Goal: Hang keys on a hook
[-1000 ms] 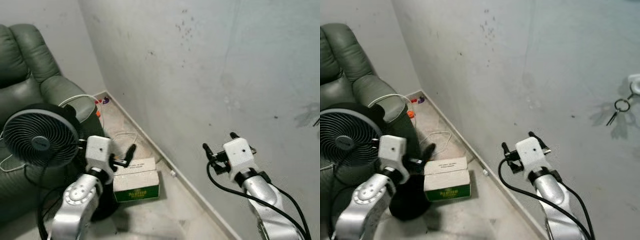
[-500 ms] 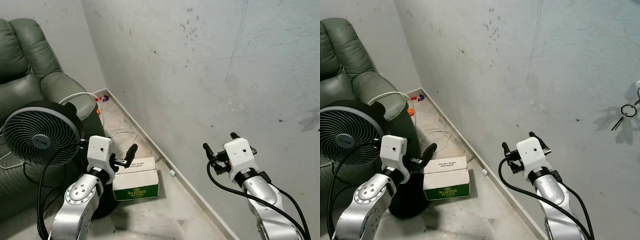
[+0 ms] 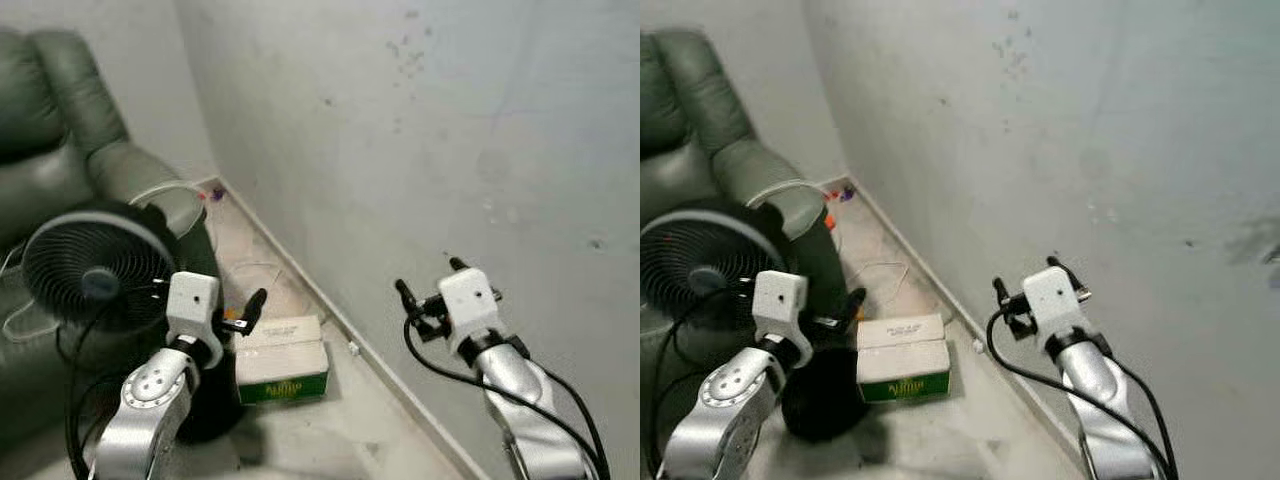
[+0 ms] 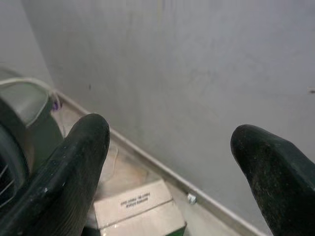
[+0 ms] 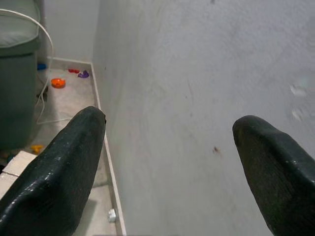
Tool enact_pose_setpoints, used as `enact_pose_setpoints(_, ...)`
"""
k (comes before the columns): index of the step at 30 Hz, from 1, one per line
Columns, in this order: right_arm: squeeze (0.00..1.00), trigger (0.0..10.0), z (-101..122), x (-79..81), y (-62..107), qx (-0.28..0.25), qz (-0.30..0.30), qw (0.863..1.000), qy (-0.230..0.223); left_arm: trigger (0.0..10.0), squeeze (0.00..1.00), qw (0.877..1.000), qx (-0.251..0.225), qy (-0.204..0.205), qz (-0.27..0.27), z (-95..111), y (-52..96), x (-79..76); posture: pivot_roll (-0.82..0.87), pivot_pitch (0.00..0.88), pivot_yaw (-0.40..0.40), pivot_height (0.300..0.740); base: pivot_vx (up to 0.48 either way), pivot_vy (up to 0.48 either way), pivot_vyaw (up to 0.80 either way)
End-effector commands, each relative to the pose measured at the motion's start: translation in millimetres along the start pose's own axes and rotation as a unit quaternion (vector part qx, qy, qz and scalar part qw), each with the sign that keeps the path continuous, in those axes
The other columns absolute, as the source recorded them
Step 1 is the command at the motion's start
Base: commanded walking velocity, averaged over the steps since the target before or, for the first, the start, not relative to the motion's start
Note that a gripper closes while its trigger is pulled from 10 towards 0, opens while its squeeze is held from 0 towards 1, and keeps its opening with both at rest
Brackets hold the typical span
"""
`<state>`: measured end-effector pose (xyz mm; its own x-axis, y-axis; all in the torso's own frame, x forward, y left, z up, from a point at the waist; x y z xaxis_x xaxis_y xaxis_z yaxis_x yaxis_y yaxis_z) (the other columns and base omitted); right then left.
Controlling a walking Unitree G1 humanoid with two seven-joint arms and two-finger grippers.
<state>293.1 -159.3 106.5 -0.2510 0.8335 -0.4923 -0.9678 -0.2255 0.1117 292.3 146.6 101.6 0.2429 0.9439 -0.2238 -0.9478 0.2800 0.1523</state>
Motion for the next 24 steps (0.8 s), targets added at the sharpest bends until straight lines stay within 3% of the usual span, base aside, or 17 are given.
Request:
enact_pose_setpoints(1,0.00,10.0,-2.1,-1.4,0.1,0.005,-0.004,1.000,-0.002,10.0,0.00,1.000,0.012,-0.002,0.004,-4.4,0.4,-0.4,0.02,0.000,0.045,0.740,0.000,0.480,0.00)
enact_pose_setpoints(18,0.00,10.0,-1.3,-0.2,-1.3,0.003,-0.003,1.000,-0.003,10.0,0.00,1.000,0.012,-0.009,0.002,-3.6,-1.1,-1.5,0.03,0.000,0.046,0.740,0.000,0.480,0.00)
enact_pose_setpoints(24,0.00,10.0,-0.7,0.6,-1.9,0.002,-0.002,1.000,-0.002,10.0,0.00,1.000,0.002,-0.011,0.000,-0.6,-1.4,-2.8,0.03,0.000,0.046,0.740,0.000,0.112,0.00)
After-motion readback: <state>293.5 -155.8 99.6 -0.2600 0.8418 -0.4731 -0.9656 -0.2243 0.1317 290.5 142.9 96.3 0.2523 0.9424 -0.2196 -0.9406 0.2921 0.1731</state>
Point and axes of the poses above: a point about 5 cm out from each wrist's last joint towards the gripper, its own y axis pointing back from the gripper into the wrist, its own z axis along the axis of the wrist's last joint, x = y × z, the point moved 3 cm from there along -y, pointing out of the wrist towards the gripper, and after that the axes turned 10 degrees about y, right-handed, at the moved point
